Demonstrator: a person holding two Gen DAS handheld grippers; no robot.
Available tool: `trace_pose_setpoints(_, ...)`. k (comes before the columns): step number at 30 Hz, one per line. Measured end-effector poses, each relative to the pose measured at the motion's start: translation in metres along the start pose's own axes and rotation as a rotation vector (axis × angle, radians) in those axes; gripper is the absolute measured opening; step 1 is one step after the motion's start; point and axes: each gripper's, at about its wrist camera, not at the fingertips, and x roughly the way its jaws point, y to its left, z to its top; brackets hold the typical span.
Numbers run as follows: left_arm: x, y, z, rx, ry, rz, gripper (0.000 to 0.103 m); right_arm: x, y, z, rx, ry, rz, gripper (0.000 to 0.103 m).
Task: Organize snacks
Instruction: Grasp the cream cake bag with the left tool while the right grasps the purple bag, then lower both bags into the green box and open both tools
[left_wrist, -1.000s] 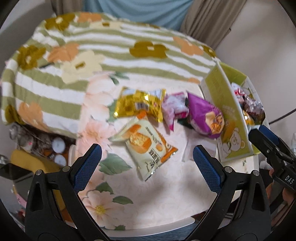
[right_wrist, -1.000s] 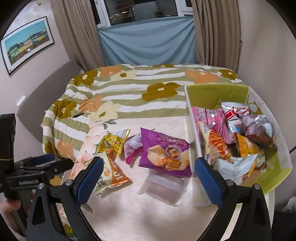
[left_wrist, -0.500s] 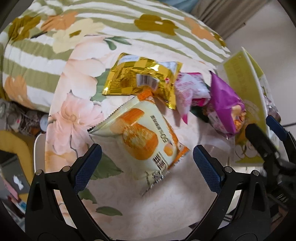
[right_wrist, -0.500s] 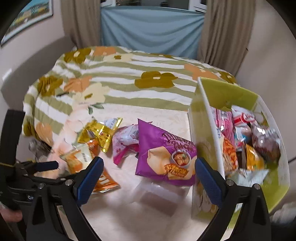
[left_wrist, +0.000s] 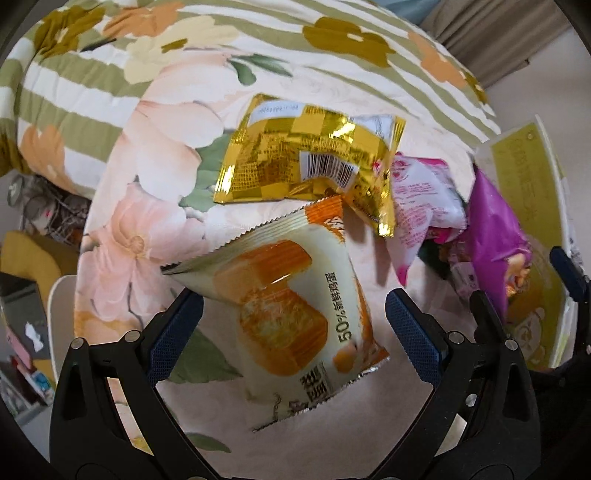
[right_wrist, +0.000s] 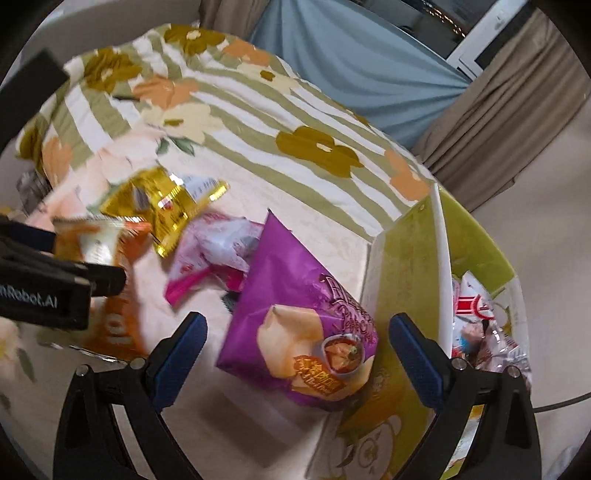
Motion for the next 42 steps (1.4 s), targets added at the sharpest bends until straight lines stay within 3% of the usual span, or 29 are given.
trace_pose_setpoints(8,0.016,-0.003,-0.004,0.014,0.021,0.052,0.096,0.026,0.007,-0.002,-0.082,0.031,-0.055,0.098)
trace_pose_setpoints(11,0.016,-0.002,-0.005,0.021,0.014,0.046,0.079,0.035,0.008,0.000,-0.090,0.050,-0.040,0.098)
trace_pose_setpoints(22,0.006,0.008,-0.017,0.058,-0.004,0.044,0.070,0.050,0.007,-0.004,-0.115,0.066,-0.078,0.095)
trace_pose_setpoints(33,-0.009,0.016,-0.026,0.104,-0.024,0.024,0.068,0.051,0.001,-0.004,-0.082,0.074,-0.084,0.065)
trace_pose_setpoints(42,-0.043,0.012,-0.027,0.156,-0.076,-0.009,0.068,0.016,-0.006,0.000,0.037,0.033,-0.059,0.059)
